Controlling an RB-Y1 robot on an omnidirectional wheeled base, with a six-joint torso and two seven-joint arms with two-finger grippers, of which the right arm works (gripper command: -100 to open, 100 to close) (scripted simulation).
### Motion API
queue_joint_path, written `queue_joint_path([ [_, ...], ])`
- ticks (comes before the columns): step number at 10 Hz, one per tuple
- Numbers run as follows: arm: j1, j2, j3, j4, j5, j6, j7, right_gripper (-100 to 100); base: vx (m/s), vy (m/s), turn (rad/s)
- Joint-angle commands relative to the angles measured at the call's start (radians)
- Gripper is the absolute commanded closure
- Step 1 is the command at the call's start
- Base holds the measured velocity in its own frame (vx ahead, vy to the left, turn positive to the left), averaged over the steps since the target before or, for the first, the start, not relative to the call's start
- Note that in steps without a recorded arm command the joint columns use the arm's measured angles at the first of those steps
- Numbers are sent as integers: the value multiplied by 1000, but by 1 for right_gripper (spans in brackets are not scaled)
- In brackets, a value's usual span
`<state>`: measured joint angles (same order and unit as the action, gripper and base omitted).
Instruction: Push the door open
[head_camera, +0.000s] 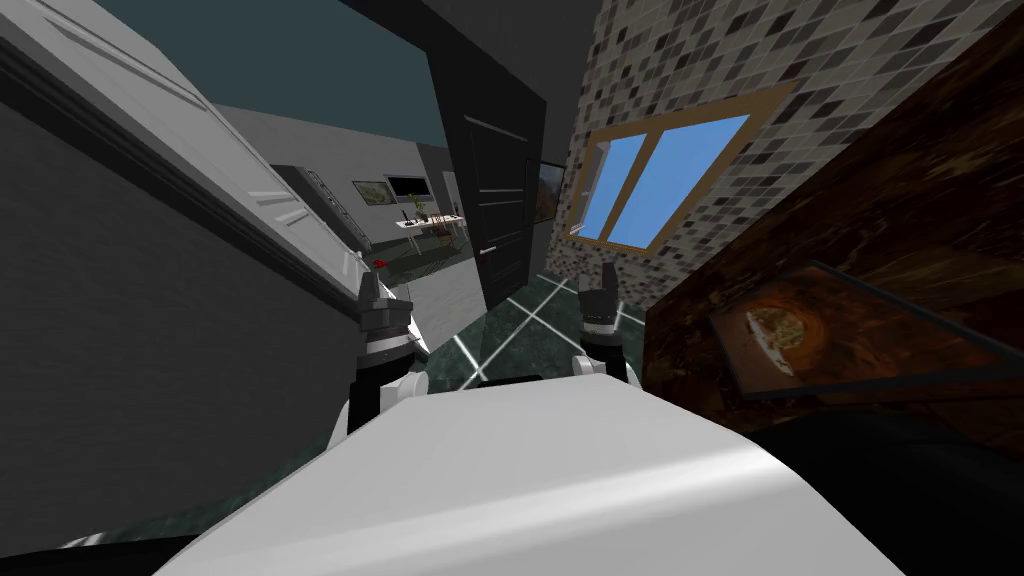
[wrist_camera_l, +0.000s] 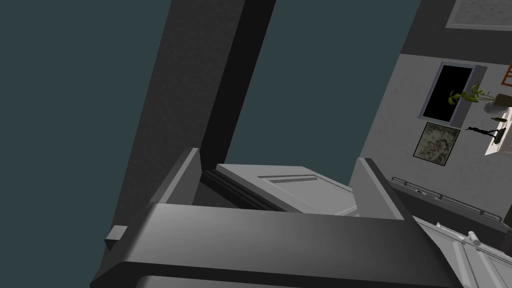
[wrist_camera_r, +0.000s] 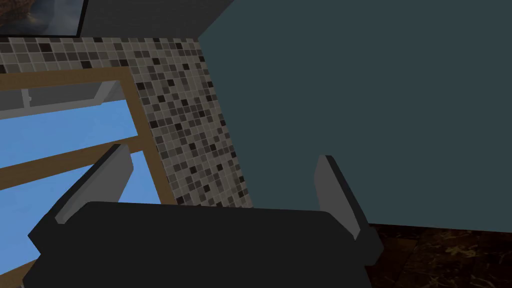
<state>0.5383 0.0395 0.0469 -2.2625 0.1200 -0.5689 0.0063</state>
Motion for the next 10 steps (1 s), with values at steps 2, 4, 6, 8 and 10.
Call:
queue_joint_path([
  [2, -32, -17, 36, 42, -4, 8, -12, -100, 183, 9, -66],
  [4, -59, -30, 66, 77, -7, 15, -22, -100, 230, 8, -55],
  [6, -82, -40, 92, 108, -10, 21, -32, -100, 135, -13, -49],
  [8, -121, -54, 136, 158, -15, 31, -46, -100, 160, 13, -79],
  [10, -141, -61, 158, 184, -17, 36, -54, -100, 141, -16, -47],
])
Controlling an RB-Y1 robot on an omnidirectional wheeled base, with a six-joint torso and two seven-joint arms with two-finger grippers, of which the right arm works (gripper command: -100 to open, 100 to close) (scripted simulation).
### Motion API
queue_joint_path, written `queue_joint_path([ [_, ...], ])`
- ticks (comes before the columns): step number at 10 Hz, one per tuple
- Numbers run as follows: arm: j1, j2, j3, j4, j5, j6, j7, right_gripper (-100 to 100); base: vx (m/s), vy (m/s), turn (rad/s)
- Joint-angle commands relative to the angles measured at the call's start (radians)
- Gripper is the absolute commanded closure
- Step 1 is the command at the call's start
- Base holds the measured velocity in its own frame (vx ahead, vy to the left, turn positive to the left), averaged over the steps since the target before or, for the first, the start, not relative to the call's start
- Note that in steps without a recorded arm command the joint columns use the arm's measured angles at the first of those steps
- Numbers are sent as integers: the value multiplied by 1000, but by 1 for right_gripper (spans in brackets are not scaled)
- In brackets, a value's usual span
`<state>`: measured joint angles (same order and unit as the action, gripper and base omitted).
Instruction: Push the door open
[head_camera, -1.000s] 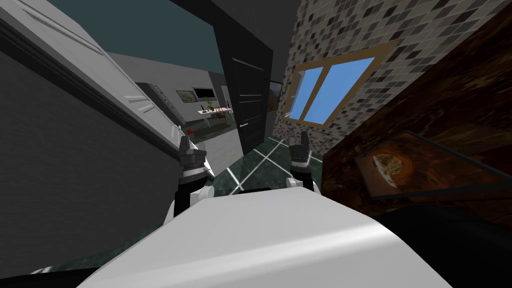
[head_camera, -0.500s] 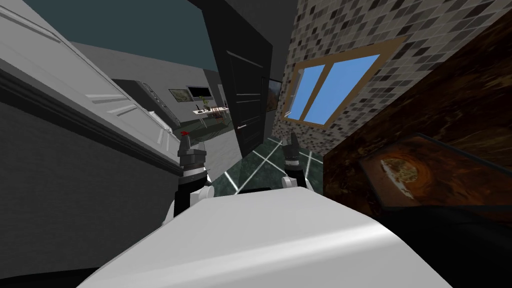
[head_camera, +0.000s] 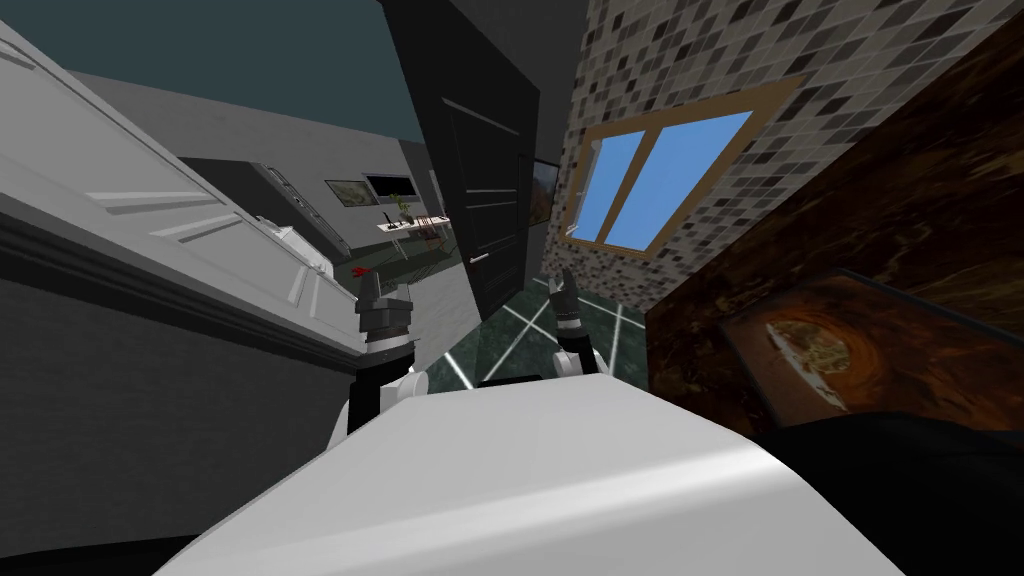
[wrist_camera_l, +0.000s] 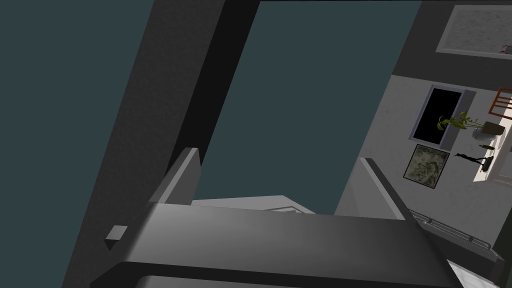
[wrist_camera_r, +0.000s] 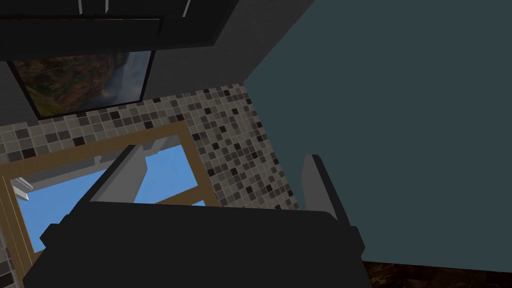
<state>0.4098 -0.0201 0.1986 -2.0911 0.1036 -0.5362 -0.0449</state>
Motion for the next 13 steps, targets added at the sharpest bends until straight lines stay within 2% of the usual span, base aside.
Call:
queue_joint_path([
  [1, -24, -5, 19, 28, -2, 6, -7, -100, 104, 12, -56],
  [8, -108, -28, 113, 138, -13, 27, -39, -100, 97, 6, -52],
  [11, -174, -42, 187, 224, -21, 44, -65, -100, 150, 16, -85],
  [12, -174, -42, 187, 224, -21, 44, -65, -100, 121, 21, -44],
  [13, -187, -45, 202, 242, -22, 48, -70, -100, 83, 5, -33],
])
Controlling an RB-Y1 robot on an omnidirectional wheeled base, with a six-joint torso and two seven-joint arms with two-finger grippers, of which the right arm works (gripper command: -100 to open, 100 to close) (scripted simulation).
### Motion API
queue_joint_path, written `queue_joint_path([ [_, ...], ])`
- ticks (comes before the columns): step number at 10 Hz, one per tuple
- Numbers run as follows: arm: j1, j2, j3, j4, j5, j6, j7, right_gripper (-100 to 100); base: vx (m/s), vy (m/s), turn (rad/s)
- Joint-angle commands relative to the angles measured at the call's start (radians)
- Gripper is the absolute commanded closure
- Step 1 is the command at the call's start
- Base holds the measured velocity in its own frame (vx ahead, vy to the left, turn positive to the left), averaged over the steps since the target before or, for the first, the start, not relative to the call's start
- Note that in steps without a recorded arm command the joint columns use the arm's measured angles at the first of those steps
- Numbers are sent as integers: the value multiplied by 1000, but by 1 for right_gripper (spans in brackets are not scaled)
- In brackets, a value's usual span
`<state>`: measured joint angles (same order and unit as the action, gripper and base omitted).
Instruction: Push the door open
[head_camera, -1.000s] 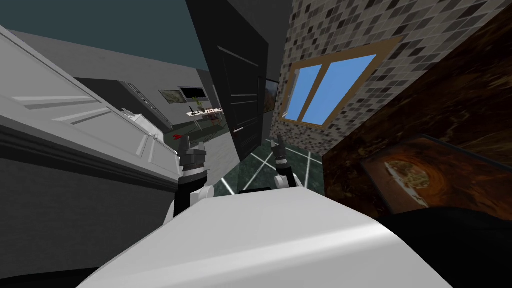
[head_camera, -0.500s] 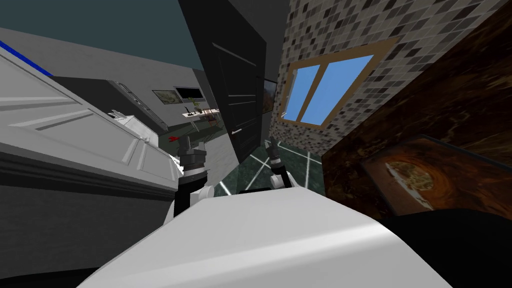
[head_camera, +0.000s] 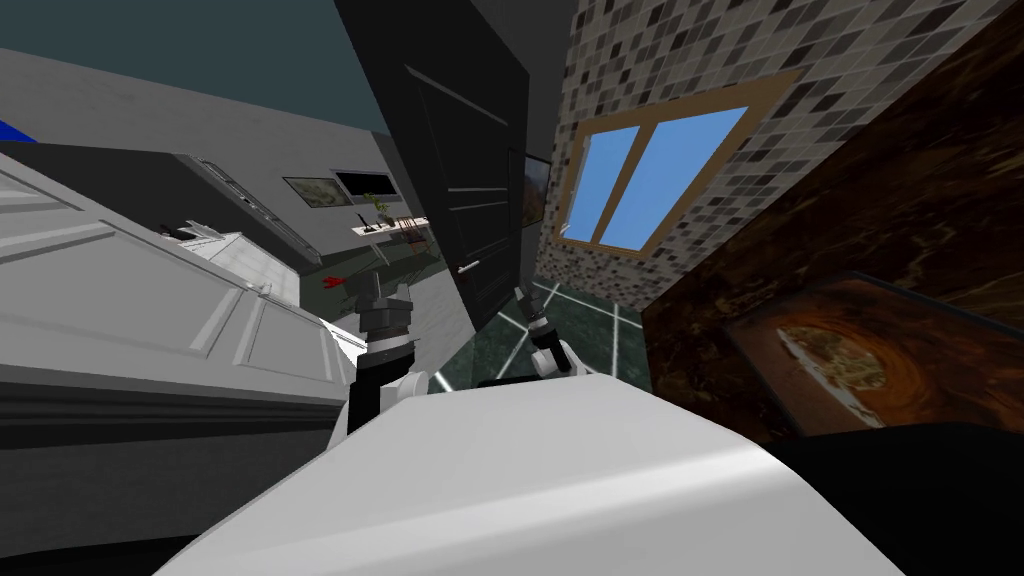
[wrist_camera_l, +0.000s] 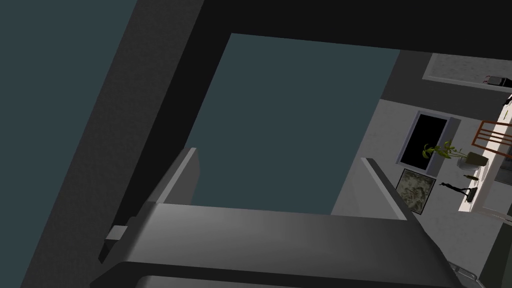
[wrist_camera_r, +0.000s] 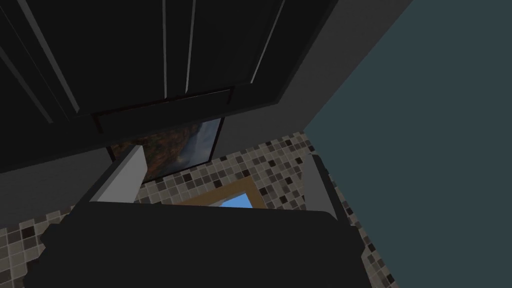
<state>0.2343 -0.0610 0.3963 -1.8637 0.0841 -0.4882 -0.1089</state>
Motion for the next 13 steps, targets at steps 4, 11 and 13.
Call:
queue_joint_path([
  [4, -81, -15, 82, 105, -11, 17, -32, -100, 102, -2, -76],
  [11, -193, -29, 208, 252, -25, 46, -75, -100, 116, 20, -69],
  [13, -234, -32, 254, 306, -30, 56, -91, -100, 120, 26, -73],
])
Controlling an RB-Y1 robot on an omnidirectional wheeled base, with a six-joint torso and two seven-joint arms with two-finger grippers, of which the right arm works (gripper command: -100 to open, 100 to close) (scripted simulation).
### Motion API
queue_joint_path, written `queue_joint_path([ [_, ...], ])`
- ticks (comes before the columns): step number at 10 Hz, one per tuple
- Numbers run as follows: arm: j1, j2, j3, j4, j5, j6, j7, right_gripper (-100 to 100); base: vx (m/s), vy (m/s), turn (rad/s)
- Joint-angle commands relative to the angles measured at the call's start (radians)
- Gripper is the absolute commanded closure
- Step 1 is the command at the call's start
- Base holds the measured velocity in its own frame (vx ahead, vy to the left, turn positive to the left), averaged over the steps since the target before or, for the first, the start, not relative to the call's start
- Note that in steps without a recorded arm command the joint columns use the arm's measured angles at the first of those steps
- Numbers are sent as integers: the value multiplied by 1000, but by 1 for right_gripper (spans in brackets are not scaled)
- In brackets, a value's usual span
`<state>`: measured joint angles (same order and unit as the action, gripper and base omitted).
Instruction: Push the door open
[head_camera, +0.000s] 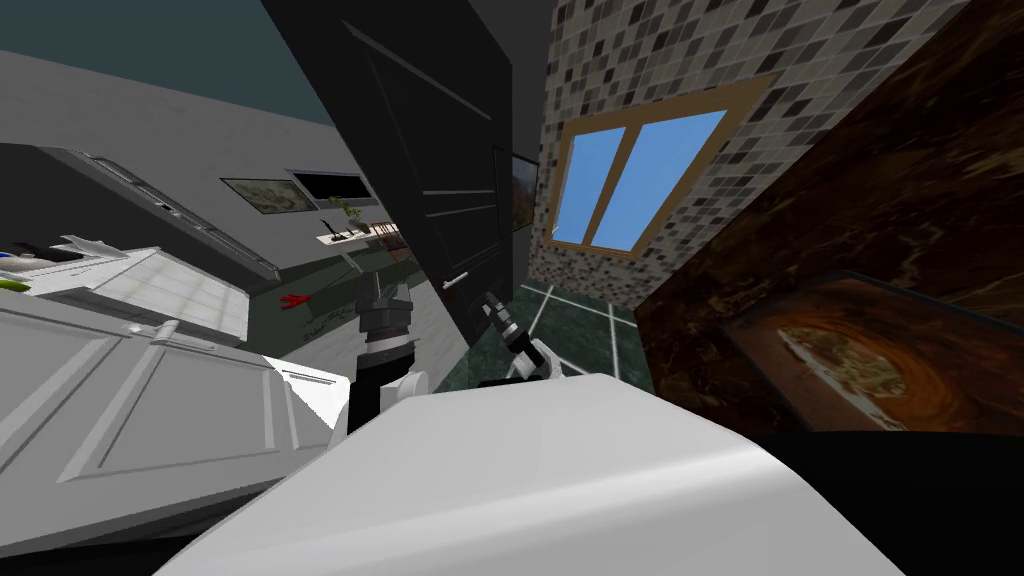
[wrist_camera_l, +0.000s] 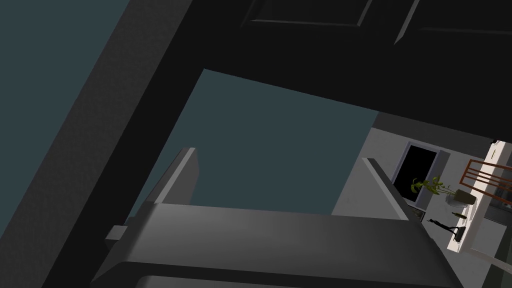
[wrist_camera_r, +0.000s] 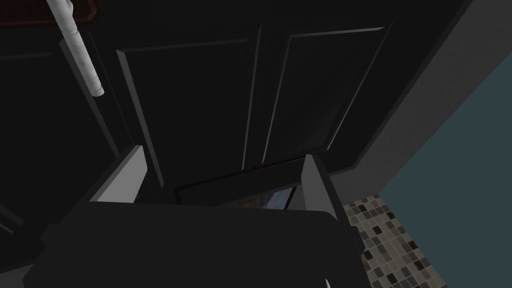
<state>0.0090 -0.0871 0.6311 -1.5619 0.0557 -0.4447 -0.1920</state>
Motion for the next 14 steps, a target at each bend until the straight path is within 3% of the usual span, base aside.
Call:
queue_joint_path([
  [1, -22, -7, 34, 22, -3, 16, -13, -100, 140, 41, -84],
  [7, -87, -11, 107, 107, -11, 33, -38, -100, 84, 17, -47],
  [14, -212, -13, 247, 270, -27, 64, -86, -100, 149, 43, -78],
])
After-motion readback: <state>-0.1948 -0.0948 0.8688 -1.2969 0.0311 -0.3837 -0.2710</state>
